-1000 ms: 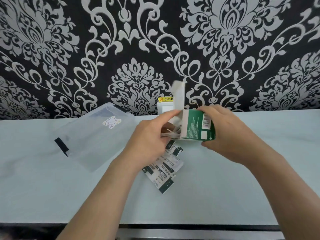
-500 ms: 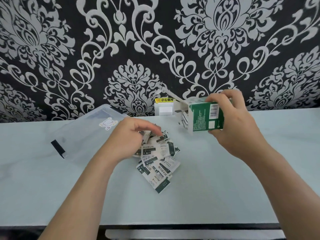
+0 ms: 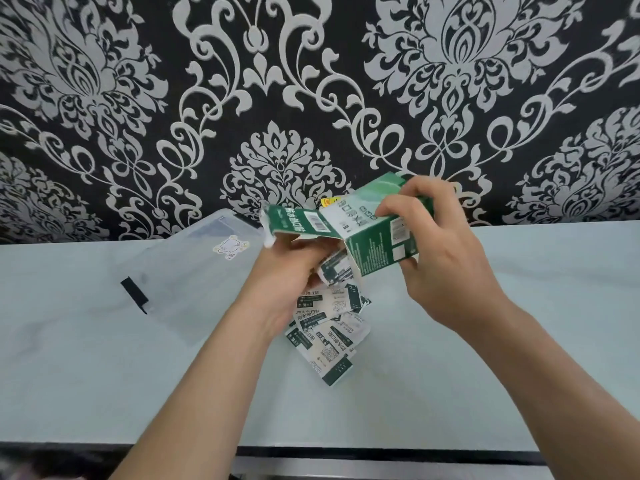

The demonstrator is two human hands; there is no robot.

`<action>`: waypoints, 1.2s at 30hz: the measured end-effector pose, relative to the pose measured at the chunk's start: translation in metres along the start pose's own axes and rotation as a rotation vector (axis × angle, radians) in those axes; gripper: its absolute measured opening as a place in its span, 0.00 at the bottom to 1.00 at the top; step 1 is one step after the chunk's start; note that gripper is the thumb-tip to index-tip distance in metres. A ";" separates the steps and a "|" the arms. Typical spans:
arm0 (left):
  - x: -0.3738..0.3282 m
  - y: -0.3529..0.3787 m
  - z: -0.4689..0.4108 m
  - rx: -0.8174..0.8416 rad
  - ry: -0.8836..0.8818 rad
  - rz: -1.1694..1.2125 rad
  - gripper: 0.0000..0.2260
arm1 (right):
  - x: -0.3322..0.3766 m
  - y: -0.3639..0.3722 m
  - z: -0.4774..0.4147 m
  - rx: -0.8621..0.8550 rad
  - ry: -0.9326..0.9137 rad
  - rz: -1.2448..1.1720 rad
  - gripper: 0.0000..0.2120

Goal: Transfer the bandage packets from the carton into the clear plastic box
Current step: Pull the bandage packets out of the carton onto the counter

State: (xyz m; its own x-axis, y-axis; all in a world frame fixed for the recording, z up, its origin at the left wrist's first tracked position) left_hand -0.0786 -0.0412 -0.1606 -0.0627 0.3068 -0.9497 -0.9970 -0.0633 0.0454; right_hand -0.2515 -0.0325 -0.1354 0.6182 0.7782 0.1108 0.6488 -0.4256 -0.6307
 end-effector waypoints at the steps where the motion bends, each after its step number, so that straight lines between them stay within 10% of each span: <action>1: -0.001 -0.003 0.000 -0.009 -0.002 0.062 0.11 | 0.000 0.002 0.000 0.009 0.003 -0.004 0.32; 12: 0.010 -0.038 -0.013 0.003 -0.150 -0.489 0.10 | -0.019 0.015 0.019 0.180 0.200 0.064 0.34; 21: 0.010 -0.013 -0.002 0.078 0.102 -0.830 0.18 | -0.029 0.024 0.035 0.495 0.338 -0.297 0.35; 27: 0.022 -0.006 -0.002 0.149 0.083 -1.050 0.30 | -0.043 0.040 0.023 0.758 0.339 -0.407 0.55; 36: 0.009 -0.012 -0.003 0.028 0.195 -0.883 0.24 | -0.057 0.016 0.023 0.491 0.452 -0.488 0.40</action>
State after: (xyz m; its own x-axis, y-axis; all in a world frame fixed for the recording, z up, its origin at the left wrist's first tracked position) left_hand -0.0673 -0.0410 -0.1705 0.7324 0.0661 -0.6777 -0.6791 0.1429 -0.7200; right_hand -0.2864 -0.0732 -0.1696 0.5044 0.5176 0.6911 0.6875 0.2436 -0.6841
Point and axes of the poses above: each hand's wrist, its own z-axis away from the middle knuckle, its own y-axis out of the palm, x = y × z, the point moved 5 cm from there along -z, towards the middle knuckle, and after that the axes turned 14 degrees about -y, right-handed, at the moved point
